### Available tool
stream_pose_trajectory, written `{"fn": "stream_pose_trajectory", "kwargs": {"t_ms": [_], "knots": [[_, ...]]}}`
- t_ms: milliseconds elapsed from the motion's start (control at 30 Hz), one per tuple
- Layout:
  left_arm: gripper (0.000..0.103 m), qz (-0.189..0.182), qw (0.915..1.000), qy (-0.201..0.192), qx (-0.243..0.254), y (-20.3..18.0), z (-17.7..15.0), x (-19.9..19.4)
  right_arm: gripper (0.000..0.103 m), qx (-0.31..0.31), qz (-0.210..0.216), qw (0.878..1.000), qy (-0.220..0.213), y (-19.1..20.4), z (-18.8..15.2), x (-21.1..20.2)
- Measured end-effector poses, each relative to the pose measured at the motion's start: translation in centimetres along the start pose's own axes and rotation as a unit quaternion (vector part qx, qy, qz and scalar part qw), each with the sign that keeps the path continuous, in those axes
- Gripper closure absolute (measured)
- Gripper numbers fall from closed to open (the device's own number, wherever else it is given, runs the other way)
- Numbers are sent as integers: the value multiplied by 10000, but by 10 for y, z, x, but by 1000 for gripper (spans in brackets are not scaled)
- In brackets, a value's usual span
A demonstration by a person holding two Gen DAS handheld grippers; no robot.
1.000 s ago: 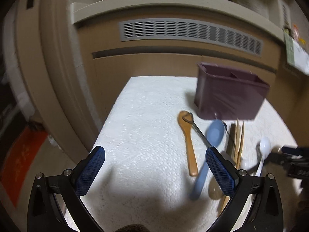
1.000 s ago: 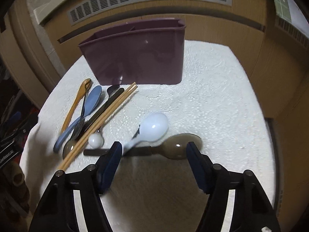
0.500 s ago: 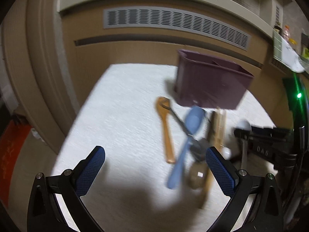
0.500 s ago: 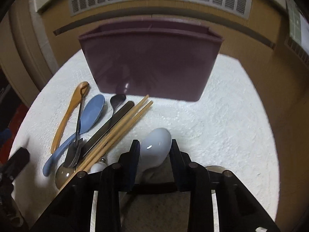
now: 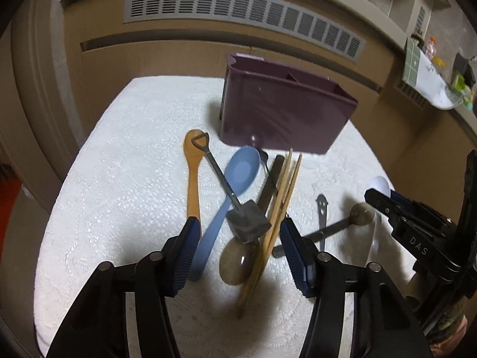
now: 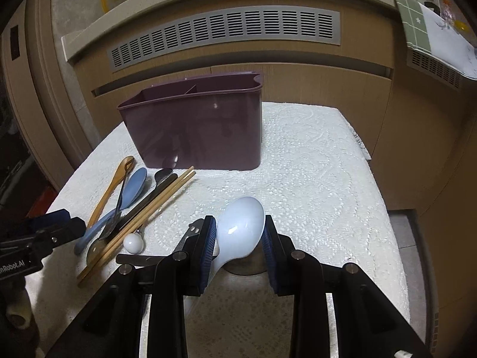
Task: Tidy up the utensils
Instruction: 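Grasp the white plastic spoon with the right tool while the left tool grasps the wooden spoon, then lift the white spoon with the right tool while the left tool lifts the wooden spoon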
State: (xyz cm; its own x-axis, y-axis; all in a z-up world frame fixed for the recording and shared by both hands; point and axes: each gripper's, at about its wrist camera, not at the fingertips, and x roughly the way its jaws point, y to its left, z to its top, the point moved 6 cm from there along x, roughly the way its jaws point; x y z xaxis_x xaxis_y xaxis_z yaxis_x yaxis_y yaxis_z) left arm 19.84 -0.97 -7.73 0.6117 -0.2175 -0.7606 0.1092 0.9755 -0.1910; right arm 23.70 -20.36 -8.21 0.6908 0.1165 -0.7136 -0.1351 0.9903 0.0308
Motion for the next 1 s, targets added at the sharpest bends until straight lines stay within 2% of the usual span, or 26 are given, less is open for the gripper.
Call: {"fn": "stream_pose_trajectory", "kwargs": {"t_ms": [100,333,433,533,600,700,767,833,933,1000], "knots": [[48,65,9998,153,-88,-6,-7,7,74,50,-28,10000,-49,-3,-3,0],[48,331,9959,331,-777,-9,-6,34,74,79,-224,9994,-243,-9,-3,-7],[50,523,9951,291,-790,-6,-3,44,74,88,-285,9993,-219,-10,-5,-6],[71,574,9960,131,-676,-3,-1,38,74,50,-322,9992,-245,-9,-4,-8],[87,674,9967,-143,-439,-3,5,23,74,20,-351,9990,-284,-7,-3,-11],[87,894,9928,-793,-54,-3,17,-12,74,19,-308,9988,-383,-4,-1,-20],[88,940,9899,-1051,116,-1,23,-31,74,-6,-238,9988,-433,0,1,-26],[87,835,9911,-1036,60,4,23,-40,74,-2,-132,9990,-417,3,2,-29],[86,642,9949,-780,-11,12,13,-41,74,-33,-47,9994,-330,5,1,-30],[83,433,9977,-523,-53,13,4,-32,80,-6,-55,9997,-255,4,-3,-28]]}}
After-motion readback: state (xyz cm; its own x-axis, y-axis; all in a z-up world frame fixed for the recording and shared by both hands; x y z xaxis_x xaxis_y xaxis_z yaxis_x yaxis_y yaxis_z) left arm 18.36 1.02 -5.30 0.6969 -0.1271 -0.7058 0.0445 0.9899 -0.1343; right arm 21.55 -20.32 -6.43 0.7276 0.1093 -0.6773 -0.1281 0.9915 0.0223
